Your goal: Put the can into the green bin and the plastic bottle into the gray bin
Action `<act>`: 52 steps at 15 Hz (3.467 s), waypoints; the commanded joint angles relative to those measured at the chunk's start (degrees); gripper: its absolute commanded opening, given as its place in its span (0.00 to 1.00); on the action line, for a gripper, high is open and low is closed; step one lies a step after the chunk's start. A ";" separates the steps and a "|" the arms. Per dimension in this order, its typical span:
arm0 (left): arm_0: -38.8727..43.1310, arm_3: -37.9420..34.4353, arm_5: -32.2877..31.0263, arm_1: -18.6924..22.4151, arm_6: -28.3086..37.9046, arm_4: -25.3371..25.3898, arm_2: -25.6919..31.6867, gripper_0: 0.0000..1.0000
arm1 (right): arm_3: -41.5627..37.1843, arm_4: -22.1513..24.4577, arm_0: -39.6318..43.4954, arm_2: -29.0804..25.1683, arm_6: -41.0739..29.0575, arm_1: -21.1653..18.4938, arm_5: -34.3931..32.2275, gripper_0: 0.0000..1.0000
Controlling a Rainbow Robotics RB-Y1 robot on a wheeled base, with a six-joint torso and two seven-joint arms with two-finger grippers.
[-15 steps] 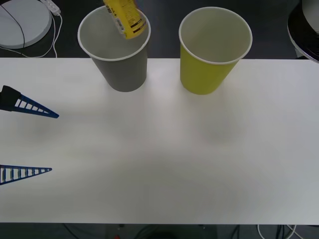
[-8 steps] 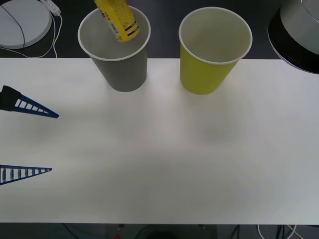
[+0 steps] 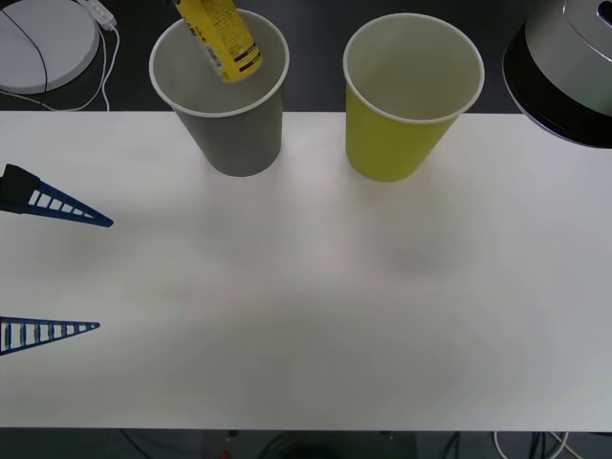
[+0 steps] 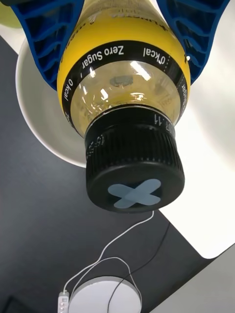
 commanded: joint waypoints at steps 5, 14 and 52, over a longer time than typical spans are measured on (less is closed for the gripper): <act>0.00 0.00 0.00 0.00 0.00 0.00 0.00 1.00 | 0.55 -0.95 0.00 -0.01 0.96 0.01 0.01 1.00; 0.00 0.00 0.00 0.00 0.00 0.00 0.00 1.00 | -2.62 -2.27 1.67 -2.03 4.47 -2.72 0.37 1.00; 0.00 0.00 0.00 0.00 0.00 0.00 0.00 1.00 | -86.73 -7.10 77.35 -54.41 35.24 -49.83 1.42 1.00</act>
